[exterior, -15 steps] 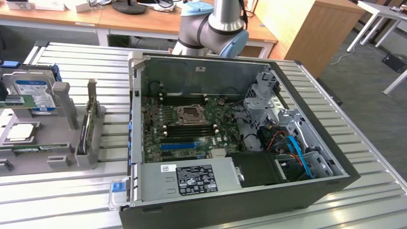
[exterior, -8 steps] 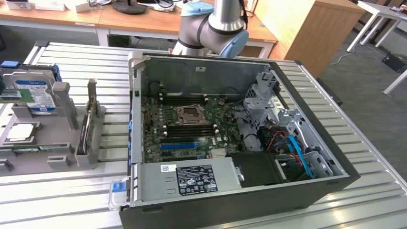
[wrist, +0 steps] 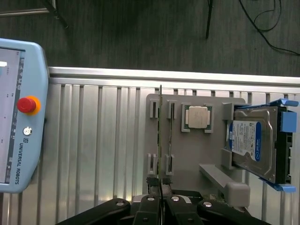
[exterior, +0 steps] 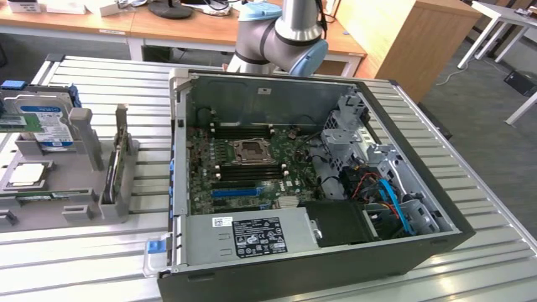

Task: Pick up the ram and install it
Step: 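Pick up the ram and move it above insertion slot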

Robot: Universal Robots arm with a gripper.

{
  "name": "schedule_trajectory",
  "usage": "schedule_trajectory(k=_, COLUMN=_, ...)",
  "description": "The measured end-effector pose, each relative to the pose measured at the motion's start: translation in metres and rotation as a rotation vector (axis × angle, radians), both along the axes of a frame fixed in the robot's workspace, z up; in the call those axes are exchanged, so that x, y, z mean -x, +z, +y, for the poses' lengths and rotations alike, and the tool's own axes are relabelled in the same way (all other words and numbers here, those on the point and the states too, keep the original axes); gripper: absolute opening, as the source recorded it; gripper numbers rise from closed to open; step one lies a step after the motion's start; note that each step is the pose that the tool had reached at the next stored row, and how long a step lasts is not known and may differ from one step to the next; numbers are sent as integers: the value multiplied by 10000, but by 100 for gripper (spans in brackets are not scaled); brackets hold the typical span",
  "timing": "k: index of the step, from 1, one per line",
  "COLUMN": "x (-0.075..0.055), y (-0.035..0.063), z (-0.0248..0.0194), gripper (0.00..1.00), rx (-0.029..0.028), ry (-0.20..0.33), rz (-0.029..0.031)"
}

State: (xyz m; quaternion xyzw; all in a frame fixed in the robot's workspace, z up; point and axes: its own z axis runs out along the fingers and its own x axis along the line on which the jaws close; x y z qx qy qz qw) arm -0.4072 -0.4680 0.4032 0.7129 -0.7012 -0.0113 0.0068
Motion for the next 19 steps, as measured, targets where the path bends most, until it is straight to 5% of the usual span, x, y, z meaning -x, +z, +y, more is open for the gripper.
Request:
schedule_trajectory(k=9, x=-19, y=2, z=-1, gripper=12, rx=2, ry=3, rz=2)
schedule_trajectory(k=19, x=-181, y=0, z=0, gripper=12, rx=0, ry=0, rz=0)
